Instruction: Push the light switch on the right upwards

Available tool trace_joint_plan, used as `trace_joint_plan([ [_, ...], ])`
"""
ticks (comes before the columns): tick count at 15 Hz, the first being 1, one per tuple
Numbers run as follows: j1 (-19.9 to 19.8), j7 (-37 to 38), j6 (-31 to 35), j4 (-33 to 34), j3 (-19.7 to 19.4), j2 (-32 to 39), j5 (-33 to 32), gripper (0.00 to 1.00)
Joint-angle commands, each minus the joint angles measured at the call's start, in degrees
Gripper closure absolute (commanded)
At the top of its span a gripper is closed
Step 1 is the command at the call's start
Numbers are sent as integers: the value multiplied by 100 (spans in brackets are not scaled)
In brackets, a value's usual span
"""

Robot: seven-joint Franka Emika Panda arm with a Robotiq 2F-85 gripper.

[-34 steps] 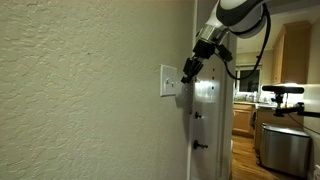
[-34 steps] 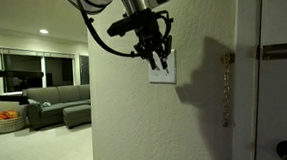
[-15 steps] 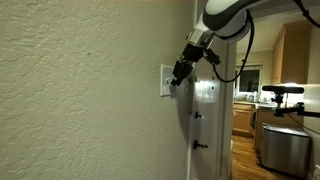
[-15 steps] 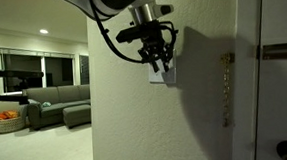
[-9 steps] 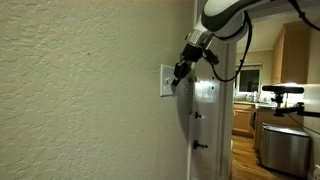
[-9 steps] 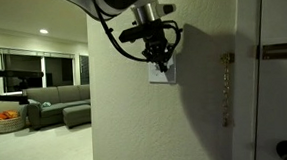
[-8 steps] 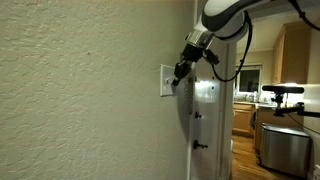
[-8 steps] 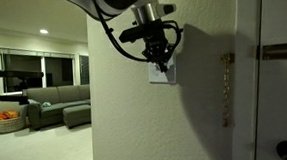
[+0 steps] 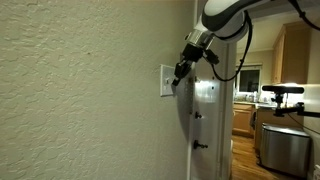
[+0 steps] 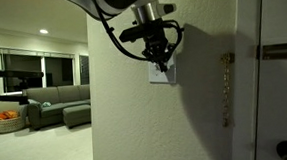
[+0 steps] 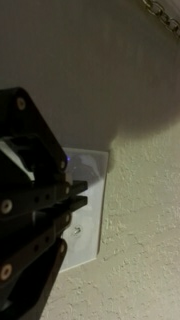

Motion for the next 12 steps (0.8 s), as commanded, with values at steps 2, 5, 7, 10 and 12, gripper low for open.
trace_joint_plan([
  [2, -101, -268, -282, -207, -21, -373, 43, 94],
  [5, -106, -268, -297, -212, -34, -431, 32, 94],
  [7, -108, -289, -325, -190, -40, -455, 27, 94],
  [10, -110, -279, -357, -138, -50, -467, -1, 94],
  [12, -111, -327, -420, -75, -55, -481, 30, 94],
])
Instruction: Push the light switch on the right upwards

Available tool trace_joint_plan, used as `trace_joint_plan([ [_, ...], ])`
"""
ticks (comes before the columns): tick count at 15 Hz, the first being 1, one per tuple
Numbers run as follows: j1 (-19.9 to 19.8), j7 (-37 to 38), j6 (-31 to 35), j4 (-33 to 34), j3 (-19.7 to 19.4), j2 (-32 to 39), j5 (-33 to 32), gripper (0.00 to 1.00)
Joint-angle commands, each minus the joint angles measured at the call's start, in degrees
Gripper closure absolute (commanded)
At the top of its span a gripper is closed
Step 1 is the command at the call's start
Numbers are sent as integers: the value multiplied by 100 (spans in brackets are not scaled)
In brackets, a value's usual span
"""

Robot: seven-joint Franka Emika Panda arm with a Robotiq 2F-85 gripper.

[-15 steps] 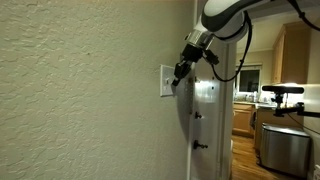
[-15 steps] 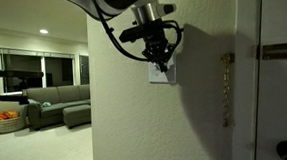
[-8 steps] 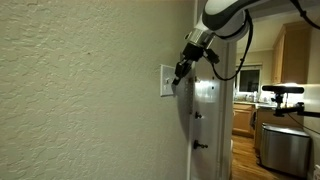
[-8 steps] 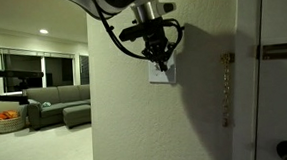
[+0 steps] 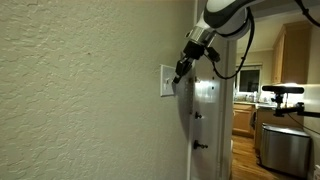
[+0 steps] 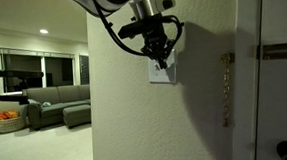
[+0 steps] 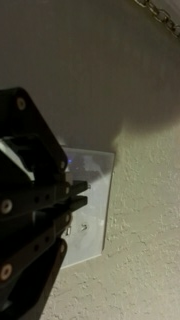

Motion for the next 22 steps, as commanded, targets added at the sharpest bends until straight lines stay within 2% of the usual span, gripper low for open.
trace_joint_plan([
  [1, -108, -244, -392, -41, -47, -387, 10, 94],
  [14, -87, -367, -449, 246, -26, -205, 124, 94],
  [15, -90, -335, -506, 222, -30, -226, 71, 71],
  [22, -127, -336, -1358, 248, -173, -542, 35, 28],
])
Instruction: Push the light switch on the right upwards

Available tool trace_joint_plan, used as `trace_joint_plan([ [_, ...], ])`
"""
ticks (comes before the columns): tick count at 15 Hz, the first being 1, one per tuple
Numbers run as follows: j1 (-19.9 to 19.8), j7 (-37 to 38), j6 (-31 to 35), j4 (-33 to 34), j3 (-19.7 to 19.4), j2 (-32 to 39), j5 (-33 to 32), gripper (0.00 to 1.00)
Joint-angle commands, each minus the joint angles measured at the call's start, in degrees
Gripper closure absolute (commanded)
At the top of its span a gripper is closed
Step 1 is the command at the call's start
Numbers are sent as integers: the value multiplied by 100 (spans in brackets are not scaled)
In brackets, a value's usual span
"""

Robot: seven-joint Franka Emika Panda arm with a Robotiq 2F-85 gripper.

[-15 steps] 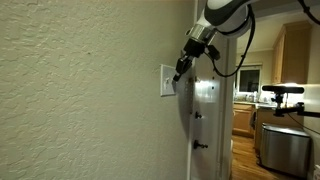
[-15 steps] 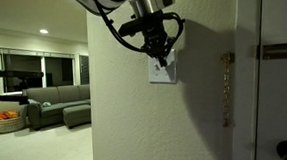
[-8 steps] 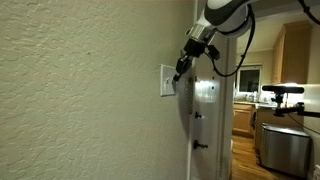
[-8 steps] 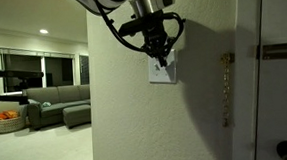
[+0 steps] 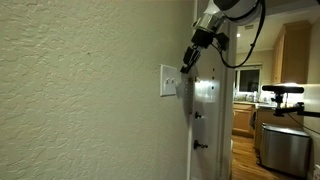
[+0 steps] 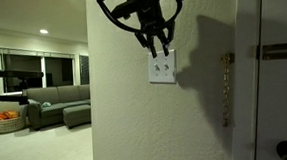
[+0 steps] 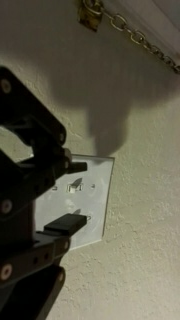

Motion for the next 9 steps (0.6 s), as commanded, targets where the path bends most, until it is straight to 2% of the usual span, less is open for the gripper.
trace_joint_plan([
  [1, -64, -125, -575, -136, -69, -268, 61, 22],
  [4, -77, -101, -986, -191, -115, -268, 93, 4],
  [5, -81, -95, -1124, -245, -124, -271, 100, 1],
  [9, -89, -19, -1487, -401, -145, -290, 14, 0],
])
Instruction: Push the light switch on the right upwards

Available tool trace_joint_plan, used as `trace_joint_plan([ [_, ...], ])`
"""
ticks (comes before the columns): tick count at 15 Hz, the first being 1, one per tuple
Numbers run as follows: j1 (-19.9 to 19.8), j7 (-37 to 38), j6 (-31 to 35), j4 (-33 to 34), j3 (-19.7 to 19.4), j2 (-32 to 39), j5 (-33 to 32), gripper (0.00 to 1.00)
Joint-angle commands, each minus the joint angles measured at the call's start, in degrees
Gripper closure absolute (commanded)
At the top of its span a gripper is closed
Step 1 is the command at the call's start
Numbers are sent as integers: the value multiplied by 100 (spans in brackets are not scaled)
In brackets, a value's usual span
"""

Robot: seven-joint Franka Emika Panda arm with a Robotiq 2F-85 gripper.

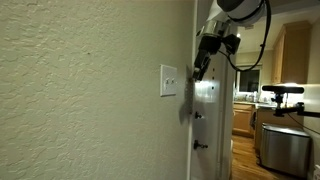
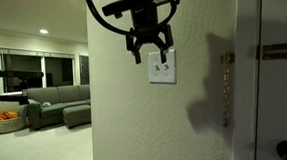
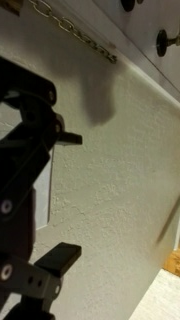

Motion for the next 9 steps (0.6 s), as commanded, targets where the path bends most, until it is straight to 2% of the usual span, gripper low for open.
trace_joint_plan([
  [1, -57, 14, -274, -330, -14, -203, -33, 0],
  [6, -56, 351, 5, -784, 8, -295, -317, 0],
  [7, -39, 143, -190, -329, 0, 7, -167, 0],
  [9, -40, 193, -181, -421, 1, 5, -213, 0],
])
